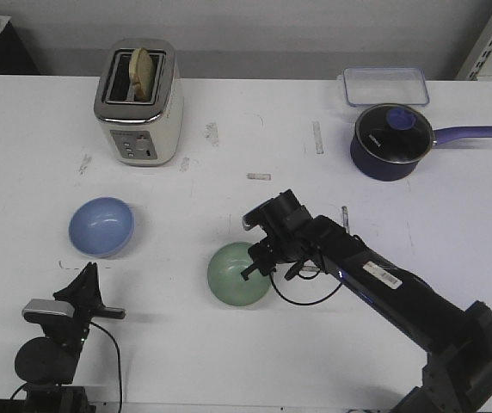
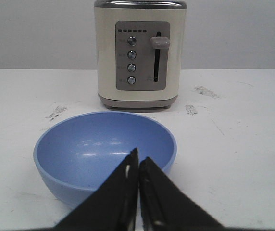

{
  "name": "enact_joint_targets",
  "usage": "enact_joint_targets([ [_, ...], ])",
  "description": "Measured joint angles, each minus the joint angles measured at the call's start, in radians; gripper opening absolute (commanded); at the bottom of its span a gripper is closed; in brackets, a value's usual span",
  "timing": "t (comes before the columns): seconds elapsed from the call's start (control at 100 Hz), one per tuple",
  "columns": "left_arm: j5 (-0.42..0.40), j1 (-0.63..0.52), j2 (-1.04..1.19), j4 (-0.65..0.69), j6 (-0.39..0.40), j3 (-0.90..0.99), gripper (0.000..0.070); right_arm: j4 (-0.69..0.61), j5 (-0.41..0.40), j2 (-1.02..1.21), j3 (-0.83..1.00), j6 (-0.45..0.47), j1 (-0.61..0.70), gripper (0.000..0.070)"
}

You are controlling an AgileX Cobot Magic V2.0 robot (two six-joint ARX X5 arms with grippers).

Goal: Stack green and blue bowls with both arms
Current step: 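Drag the green bowl with the right gripper toward the table center, then release the green bowl and retract the right gripper to rest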

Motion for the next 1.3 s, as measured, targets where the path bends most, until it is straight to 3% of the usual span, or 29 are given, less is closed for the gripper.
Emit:
enact_joint_targets([
  [0.23, 0.0, 0.0, 0.0, 0.0, 0.0, 0.0, 0.0002, -0.002, -0.015, -0.016, 0.0, 0.0, -0.004, 0.0418],
  [0.36, 0.0, 0.0, 0.0, 0.0, 0.0, 0.0, 0.0002, 0.01, -0.015, -0.111, 0.002, 0.0, -0.02, 0.0393],
  [0.43, 0.0, 0.0, 0.0, 0.0, 0.0, 0.0, 0.0002, 0.042, -0.009, -0.185, 0.009, 0.0, -0.035, 0.0296],
  [0.56, 0.0, 0.0, 0.0, 0.0, 0.0, 0.0, 0.0002, 0.072, 0.079, -0.322, 0.019, 0.0, -0.067, 0.0],
  [0.78, 0.0, 0.0, 0.0, 0.0, 0.0, 0.0, 0.0002, 0.041, 0.284, -0.518, 0.003, -0.011, -0.182, 0.0],
  [1.04, 0.0, 0.0, 0.0, 0.001, 0.0, 0.0, 0.0001, 0.108, 0.296, -0.782, -0.271, -0.012, -0.371, 0.0],
  [1.3, -0.035, 0.0, 0.0, 0.003, -0.079, 0.0, 0.0001, 0.279, 0.293, -1.058, -0.665, -0.012, -0.414, 0.0],
])
